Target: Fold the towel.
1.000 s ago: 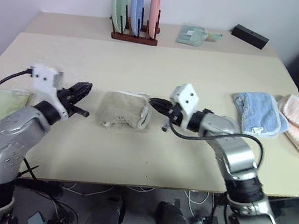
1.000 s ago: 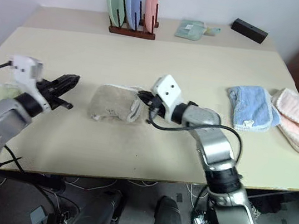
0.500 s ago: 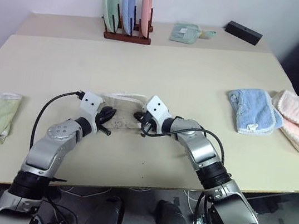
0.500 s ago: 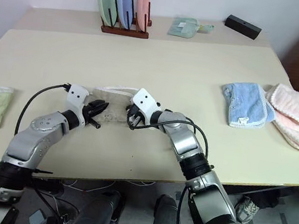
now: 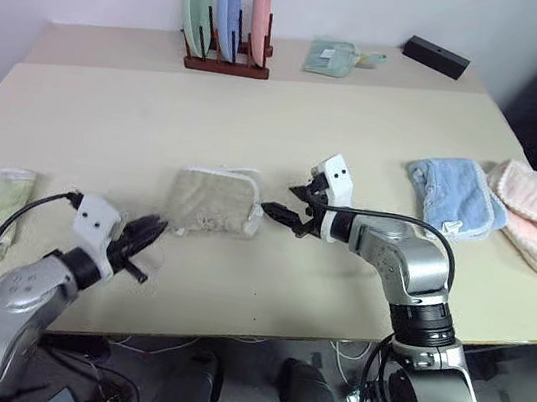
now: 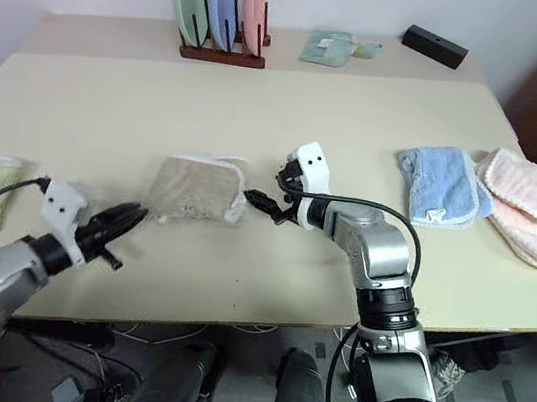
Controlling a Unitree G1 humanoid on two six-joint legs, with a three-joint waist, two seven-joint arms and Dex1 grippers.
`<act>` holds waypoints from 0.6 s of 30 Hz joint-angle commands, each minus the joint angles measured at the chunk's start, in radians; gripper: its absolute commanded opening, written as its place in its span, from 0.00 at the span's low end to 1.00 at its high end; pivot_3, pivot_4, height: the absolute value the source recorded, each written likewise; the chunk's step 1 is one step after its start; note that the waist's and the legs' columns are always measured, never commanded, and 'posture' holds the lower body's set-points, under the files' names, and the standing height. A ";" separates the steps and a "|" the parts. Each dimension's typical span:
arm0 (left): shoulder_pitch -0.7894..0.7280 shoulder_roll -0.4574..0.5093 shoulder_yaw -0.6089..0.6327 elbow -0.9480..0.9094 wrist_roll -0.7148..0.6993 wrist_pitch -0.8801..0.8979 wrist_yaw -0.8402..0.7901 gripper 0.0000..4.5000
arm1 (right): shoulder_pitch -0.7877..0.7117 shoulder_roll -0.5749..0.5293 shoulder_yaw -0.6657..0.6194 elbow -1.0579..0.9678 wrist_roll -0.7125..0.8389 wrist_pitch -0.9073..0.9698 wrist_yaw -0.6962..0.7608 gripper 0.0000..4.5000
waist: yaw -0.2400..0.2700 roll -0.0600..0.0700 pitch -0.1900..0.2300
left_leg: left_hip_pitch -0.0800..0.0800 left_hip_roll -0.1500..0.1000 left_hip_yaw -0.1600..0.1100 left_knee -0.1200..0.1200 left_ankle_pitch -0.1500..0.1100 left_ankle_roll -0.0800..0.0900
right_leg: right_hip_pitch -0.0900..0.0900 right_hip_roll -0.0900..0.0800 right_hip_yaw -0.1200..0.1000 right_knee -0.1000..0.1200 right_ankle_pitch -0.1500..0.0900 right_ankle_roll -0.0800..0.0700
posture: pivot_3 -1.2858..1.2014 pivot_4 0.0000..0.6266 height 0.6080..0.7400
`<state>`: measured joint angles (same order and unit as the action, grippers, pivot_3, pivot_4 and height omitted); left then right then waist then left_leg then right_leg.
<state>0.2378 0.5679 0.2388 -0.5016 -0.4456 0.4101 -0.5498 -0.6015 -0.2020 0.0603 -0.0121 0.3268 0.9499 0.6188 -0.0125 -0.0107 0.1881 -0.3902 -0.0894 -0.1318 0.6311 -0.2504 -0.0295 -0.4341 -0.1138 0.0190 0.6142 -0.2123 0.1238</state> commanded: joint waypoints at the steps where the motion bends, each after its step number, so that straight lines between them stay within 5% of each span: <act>1: 0.024 -0.017 0.024 -0.090 -0.027 -0.019 0.000 0.13 | -0.028 0.063 -0.044 0.018 0.070 0.072 -0.039 0.93 | 0.002 0.000 0.000 | 0.000 0.000 0.000 0.001 0.000 0.000 | 0.001 0.000 0.000 0.000 0.000 -0.001 | 0.52 0.24 1.00; 9: 0.066 -0.075 -0.026 -0.172 -0.040 0.005 0.028 0.13 | -0.097 0.204 -0.104 0.202 0.123 0.108 -0.115 0.88 | -0.007 0.000 0.000 | 0.001 0.000 0.000 0.000 0.000 0.000 | 0.000 0.001 0.000 0.000 0.001 0.001 | 0.52 0.24 1.00; 11: 0.069 -0.080 -0.036 -0.173 -0.031 0.006 0.033 0.13 | -0.113 0.221 -0.116 0.226 0.131 0.108 -0.125 0.76 | -0.007 0.000 0.000 | 0.001 0.000 0.000 -0.001 0.000 0.000 | 0.000 0.001 0.000 0.000 0.001 0.001 | 0.52 0.24 1.00; 18: 0.067 -0.099 -0.056 -0.174 -0.029 0.012 0.050 0.13 | -0.138 0.259 -0.182 0.218 0.198 0.142 -0.159 0.01 | -0.006 0.000 0.000 | 0.001 0.000 0.000 0.000 0.000 0.000 | 0.000 0.001 0.000 0.001 0.001 0.001 | 0.52 0.24 1.00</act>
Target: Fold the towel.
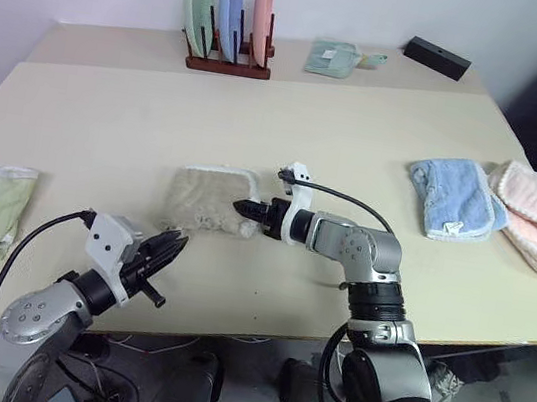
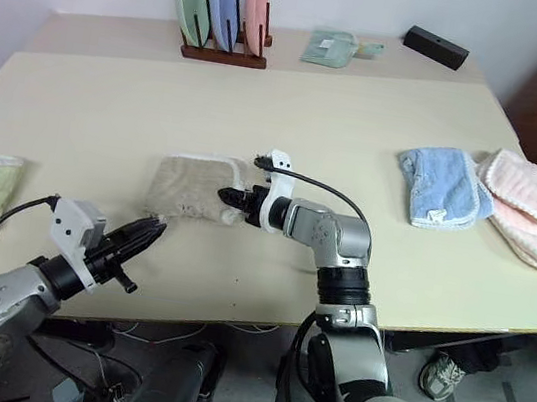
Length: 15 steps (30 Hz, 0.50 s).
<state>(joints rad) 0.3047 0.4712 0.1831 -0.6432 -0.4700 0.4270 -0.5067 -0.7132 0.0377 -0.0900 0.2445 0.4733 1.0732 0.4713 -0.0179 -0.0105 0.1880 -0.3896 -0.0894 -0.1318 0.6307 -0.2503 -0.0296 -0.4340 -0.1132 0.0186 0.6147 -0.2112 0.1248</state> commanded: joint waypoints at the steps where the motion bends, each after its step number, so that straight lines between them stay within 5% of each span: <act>1: -0.003 -0.004 -0.007 -0.031 -0.001 -0.006 0.009 0.13 | -0.027 0.020 -0.047 -0.054 0.066 0.025 -0.019 0.01 | 0.000 0.000 0.000 | 0.000 0.000 0.000 0.000 0.000 0.000 | 0.000 0.000 0.000 0.000 0.000 0.000 | 0.52 0.24 1.00; 8: -0.088 -0.017 -0.085 -0.008 0.022 0.008 0.030 0.13 | -0.035 -0.149 -0.205 -0.267 0.077 -0.120 -0.092 0.01 | 0.013 0.001 0.000 | -0.001 -0.001 -0.001 0.002 0.000 0.000 | 0.001 0.000 -0.001 0.000 0.000 0.000 | 0.52 0.24 1.00; 15: -0.208 -0.031 -0.173 0.064 0.035 0.016 0.008 0.13 | -0.062 -0.330 -0.458 -0.268 0.101 -0.221 -0.272 0.01 | 0.001 0.001 0.000 | 0.000 -0.001 0.003 0.000 0.000 0.000 | 0.001 0.000 -0.001 -0.001 0.000 0.000 | 0.52 0.24 1.00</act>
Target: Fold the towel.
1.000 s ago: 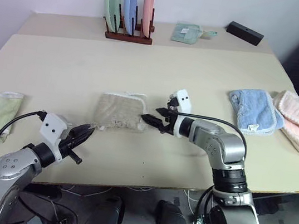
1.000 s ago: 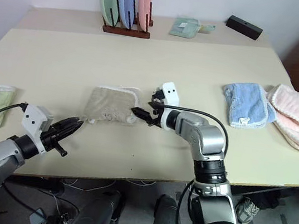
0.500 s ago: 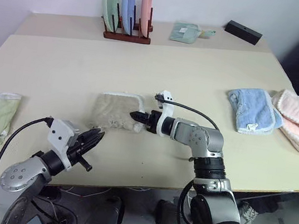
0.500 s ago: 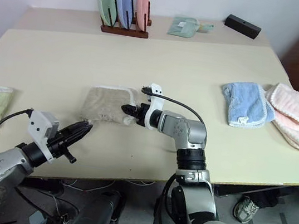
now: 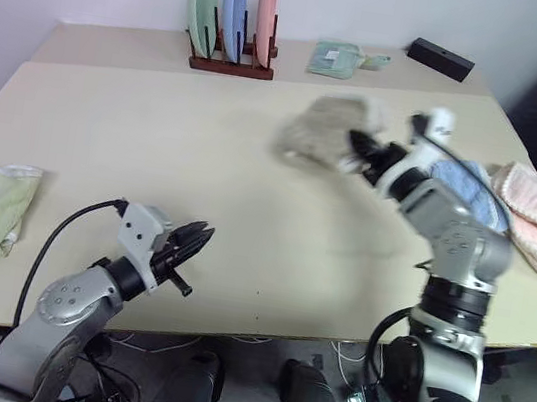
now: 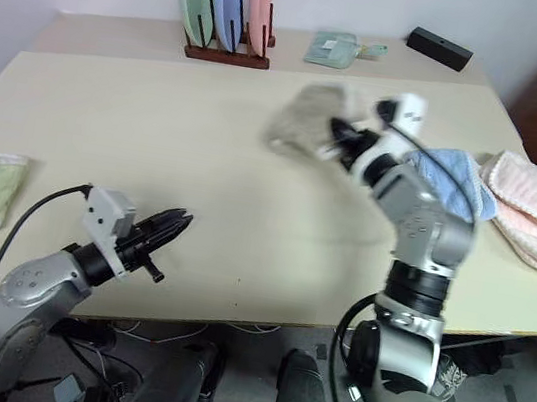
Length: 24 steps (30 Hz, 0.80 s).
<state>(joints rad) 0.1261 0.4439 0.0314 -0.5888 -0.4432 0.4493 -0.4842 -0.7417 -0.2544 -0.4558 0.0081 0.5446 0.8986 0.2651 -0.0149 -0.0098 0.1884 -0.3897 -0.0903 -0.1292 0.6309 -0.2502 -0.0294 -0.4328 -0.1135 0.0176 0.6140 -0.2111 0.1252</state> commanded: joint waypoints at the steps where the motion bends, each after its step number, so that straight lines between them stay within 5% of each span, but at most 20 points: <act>1: -0.056 -0.004 -0.032 0.031 0.007 -0.008 -0.024 0.13 | -0.032 -0.050 -0.161 -0.022 0.038 -0.056 -0.130 0.01 | -0.003 0.001 0.000 | 0.000 0.000 0.001 0.000 0.000 0.000 | 0.000 0.000 0.000 0.000 0.000 0.000 | 0.52 0.24 1.00; 7: -0.143 -0.014 -0.070 0.110 0.014 -0.021 -0.061 0.13 | 0.086 -0.027 -0.374 -0.035 0.078 -0.037 -0.357 0.01 | 0.002 0.001 0.000 | 0.000 0.001 0.002 0.000 0.000 0.000 | 0.001 0.000 0.001 0.000 0.000 0.000 | 0.52 0.24 1.00; 14: -0.166 -0.018 -0.102 0.142 0.033 -0.031 -0.093 0.13 | 0.187 0.012 -0.423 -0.059 0.143 0.007 -0.475 0.01 | -0.005 0.005 0.000 | 0.001 0.001 0.004 0.000 0.000 0.001 | 0.000 -0.001 0.003 0.000 0.000 0.000 | 0.52 0.24 1.00; 17: -0.167 -0.018 -0.106 0.146 0.037 -0.034 -0.101 0.13 | 0.201 -0.011 -0.413 -0.072 0.150 -0.012 -0.474 0.22 | -0.002 0.005 0.000 | 0.001 0.001 0.005 0.000 0.000 0.001 | 0.001 0.000 0.003 0.000 0.000 0.000 | 0.52 0.24 1.00; 20: -0.171 -0.025 -0.107 0.144 0.038 -0.029 -0.101 0.13 | 0.206 -0.036 -0.397 -0.086 0.146 -0.042 -0.469 0.54 | 0.001 0.005 0.000 | 0.001 0.001 0.005 0.001 0.000 0.001 | 0.001 0.000 0.003 0.000 0.000 0.000 | 0.52 0.24 1.00; 23: -0.177 -0.042 -0.096 0.161 0.043 -0.039 -0.092 0.13 | 0.263 -0.136 -0.255 -0.159 0.016 -0.129 -0.409 0.85 | 0.003 0.006 -0.001 | 0.001 0.001 0.005 0.001 0.000 0.001 | 0.001 0.000 0.003 0.000 0.000 0.000 | 0.52 0.24 1.00; 24: -0.180 -0.051 -0.089 0.170 0.050 -0.046 -0.082 0.13 | 0.292 -0.182 -0.187 -0.179 -0.049 -0.170 -0.384 0.85 | 0.002 0.006 -0.001 | 0.001 0.001 0.005 0.001 0.000 0.001 | 0.001 0.000 0.003 0.000 0.000 0.000 | 0.52 0.24 1.00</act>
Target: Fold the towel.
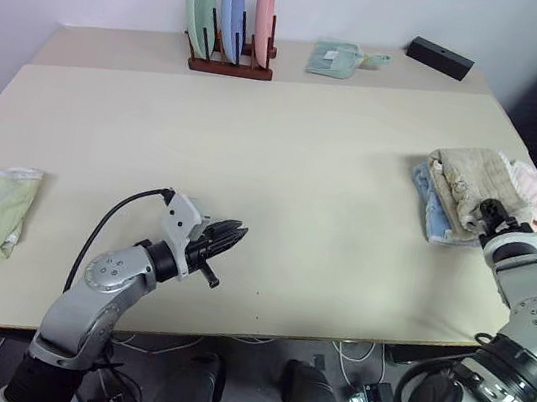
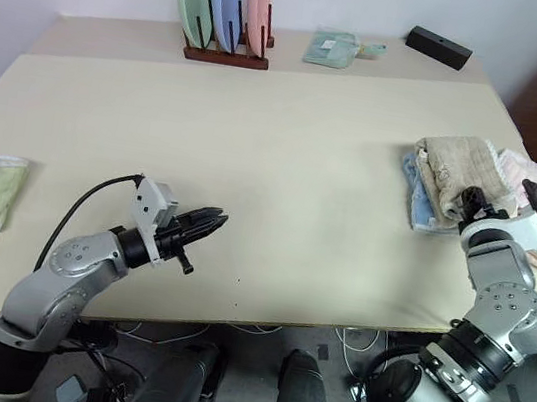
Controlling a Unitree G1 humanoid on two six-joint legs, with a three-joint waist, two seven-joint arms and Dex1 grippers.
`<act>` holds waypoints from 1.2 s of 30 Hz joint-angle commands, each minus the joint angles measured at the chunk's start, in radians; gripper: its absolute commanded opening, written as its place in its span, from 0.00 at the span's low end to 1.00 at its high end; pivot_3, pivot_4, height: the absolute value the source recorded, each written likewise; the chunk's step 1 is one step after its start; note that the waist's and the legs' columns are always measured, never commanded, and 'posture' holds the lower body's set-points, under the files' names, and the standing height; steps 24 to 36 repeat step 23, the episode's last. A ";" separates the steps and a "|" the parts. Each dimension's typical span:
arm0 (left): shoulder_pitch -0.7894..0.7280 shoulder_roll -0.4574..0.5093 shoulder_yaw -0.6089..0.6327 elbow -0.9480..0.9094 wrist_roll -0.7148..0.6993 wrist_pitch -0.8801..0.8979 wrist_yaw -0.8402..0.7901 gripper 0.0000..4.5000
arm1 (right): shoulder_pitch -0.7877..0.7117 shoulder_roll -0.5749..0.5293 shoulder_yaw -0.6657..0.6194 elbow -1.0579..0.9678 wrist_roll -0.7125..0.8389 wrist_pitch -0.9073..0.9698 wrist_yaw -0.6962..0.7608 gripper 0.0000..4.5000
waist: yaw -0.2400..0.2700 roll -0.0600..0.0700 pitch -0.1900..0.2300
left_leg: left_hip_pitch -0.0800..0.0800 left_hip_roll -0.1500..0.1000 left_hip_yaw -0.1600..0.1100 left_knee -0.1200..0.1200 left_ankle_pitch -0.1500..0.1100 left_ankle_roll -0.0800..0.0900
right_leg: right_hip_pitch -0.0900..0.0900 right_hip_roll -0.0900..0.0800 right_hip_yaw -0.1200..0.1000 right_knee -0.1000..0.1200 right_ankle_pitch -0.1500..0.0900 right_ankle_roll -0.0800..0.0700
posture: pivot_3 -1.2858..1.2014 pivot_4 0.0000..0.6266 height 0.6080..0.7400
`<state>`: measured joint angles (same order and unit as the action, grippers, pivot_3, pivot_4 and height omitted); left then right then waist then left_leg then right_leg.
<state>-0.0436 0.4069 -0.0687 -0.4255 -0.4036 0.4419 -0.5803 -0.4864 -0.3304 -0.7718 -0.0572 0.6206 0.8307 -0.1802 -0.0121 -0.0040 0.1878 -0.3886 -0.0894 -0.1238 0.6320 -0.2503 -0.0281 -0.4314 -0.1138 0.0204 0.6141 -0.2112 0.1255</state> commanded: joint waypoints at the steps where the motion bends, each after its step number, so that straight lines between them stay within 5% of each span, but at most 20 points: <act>1: -0.014 -0.022 0.021 0.020 0.021 -0.045 0.030 0.13 | 0.067 -0.156 0.202 -0.132 -0.192 -0.143 0.091 0.85 | -0.001 0.000 0.000 | 0.000 0.000 0.000 0.000 0.000 0.000 | 0.000 0.000 0.000 0.000 0.000 0.000 | 0.52 0.24 1.00; 5: -0.047 -0.040 0.057 0.109 0.123 -0.107 0.139 0.13 | 0.126 -0.314 0.454 -0.176 -0.398 -0.329 0.223 0.85 | -0.008 0.000 -0.001 | 0.001 0.000 0.002 0.000 0.000 0.000 | 0.000 0.000 0.000 0.000 0.000 0.000 | 0.52 0.24 1.00; 10: -0.066 -0.058 0.170 0.187 0.197 -0.202 0.282 0.13 | 0.113 -0.301 0.639 -0.235 -0.299 -0.399 0.531 0.85 | -0.005 -0.001 0.000 | 0.003 0.002 0.003 -0.001 0.000 0.000 | 0.001 0.002 0.001 -0.001 0.000 0.000 | 0.52 0.24 1.00; 15: -0.008 -0.023 0.228 0.159 0.156 -0.217 0.229 0.13 | 0.105 -0.319 0.773 -0.191 -0.318 -0.433 0.721 0.85 | 0.012 -0.004 0.001 | 0.000 -0.001 -0.001 0.002 -0.001 0.001 | 0.002 -0.001 0.000 -0.002 0.000 0.001 | 0.52 0.24 1.00; 22: 0.142 0.043 0.294 0.089 0.094 -0.213 0.121 0.13 | 0.067 -0.278 0.805 -0.073 -0.314 -0.447 0.828 0.85 | 0.015 -0.005 0.001 | 0.000 0.001 0.000 0.002 -0.001 0.001 | 0.001 -0.001 -0.001 -0.002 0.000 0.001 | 0.52 0.24 1.00; 36: 0.148 0.044 0.295 0.087 0.094 -0.214 0.118 0.13 | 0.066 -0.273 0.805 -0.066 -0.313 -0.443 0.838 0.85 | 0.015 -0.005 0.001 | 0.000 0.001 0.000 0.002 -0.001 0.001 | 0.001 0.000 -0.001 -0.002 0.000 0.001 | 0.52 0.24 1.00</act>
